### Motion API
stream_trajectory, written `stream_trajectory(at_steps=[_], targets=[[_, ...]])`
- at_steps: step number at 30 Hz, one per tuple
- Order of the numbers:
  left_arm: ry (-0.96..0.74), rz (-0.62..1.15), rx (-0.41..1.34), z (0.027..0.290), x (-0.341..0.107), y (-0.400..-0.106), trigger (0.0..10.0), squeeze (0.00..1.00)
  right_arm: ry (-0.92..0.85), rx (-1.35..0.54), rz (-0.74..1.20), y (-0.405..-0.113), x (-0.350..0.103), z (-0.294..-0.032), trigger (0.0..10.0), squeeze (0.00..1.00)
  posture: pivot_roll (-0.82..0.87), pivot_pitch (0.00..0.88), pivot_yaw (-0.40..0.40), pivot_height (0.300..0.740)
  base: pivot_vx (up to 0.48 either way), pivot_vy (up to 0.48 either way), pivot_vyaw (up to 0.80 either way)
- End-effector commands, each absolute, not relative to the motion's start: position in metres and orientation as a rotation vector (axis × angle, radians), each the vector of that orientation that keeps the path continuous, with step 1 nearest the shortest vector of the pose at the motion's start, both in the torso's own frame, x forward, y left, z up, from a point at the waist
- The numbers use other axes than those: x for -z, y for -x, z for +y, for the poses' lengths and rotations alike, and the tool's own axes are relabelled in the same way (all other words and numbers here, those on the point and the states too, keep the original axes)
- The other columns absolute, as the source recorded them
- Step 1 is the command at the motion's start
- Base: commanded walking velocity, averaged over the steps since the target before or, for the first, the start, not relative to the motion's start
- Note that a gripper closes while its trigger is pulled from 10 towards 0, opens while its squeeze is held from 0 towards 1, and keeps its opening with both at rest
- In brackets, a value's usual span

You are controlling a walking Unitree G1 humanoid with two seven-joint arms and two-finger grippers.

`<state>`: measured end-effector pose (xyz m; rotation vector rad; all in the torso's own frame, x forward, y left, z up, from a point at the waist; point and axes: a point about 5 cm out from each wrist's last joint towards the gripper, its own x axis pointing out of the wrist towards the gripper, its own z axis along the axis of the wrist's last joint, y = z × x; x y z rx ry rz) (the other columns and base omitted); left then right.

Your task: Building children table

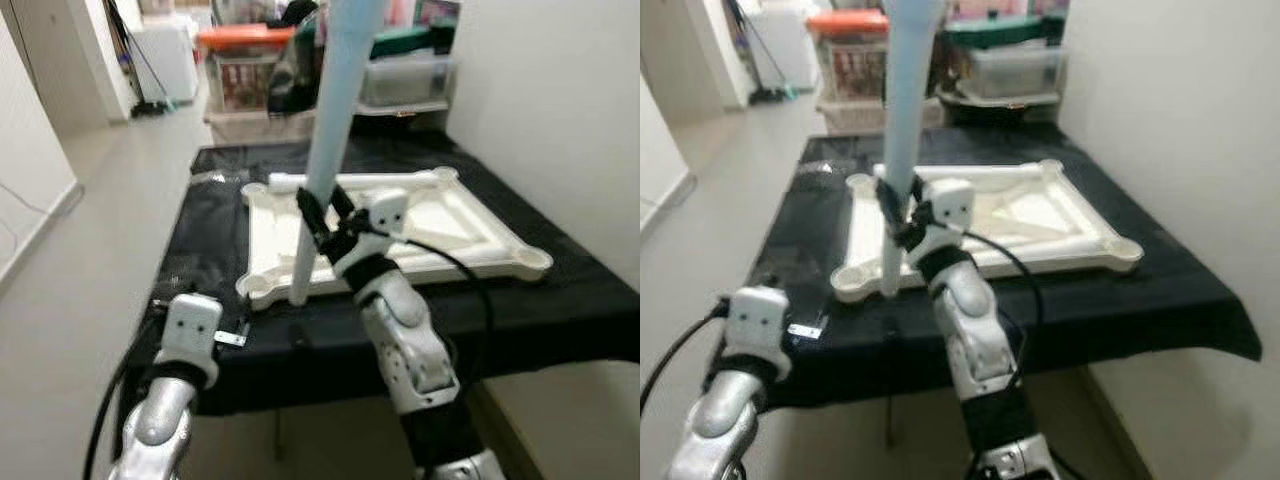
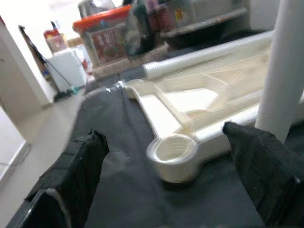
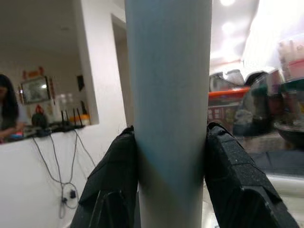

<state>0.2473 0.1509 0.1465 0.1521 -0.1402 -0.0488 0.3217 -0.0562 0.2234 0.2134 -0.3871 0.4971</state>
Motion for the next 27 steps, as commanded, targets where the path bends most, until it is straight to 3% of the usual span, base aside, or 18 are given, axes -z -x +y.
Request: stream_trajectory(at_steps=[1, 9, 19, 22, 27], targets=[[-0.165, -0.143, 0.055, 0.151, -0.149, -0.249, 10.0, 0.0, -0.239, -0.525, -0.398, -0.32, -0.229, -0.051, 10.0, 0.0, -0.02, 0.0, 0.026, 0.74, 0.0, 0.0, 0.0], [-0.244, -0.188, 0.215, 0.142, -0.163, -0.253, 10.0, 0.0, -0.284, -0.633, -0.385, -0.312, -0.232, -0.039, 10.0, 0.0, -0.03, 0.0, 0.022, 0.74, 0.0, 0.0, 0.0], [-0.246, -0.181, 0.237, 0.143, -0.165, -0.257, 10.0, 0.0, -0.297, -0.65, -0.385, -0.31, -0.233, -0.036, 10.0, 0.0, -0.03, 0.0, 0.022, 0.74, 0.0, 0.0, 0.0], [-0.238, -0.145, 0.267, 0.149, -0.162, -0.278, 10.0, 0.0, -0.324, -0.729, -0.38, -0.304, -0.235, -0.026, 10.0, 0.0, -0.03, 0.0, 0.024, 0.74, 0.0, 0.0, 0.0], [-0.228, -0.127, 0.309, 0.145, -0.159, -0.289, 10.0, 0.0, -0.345, -0.775, -0.372, -0.299, -0.237, -0.022, 10.0, 0.0, -0.03, 0.0, 0.031, 0.74, 0.0, 0.0, 0.0]])
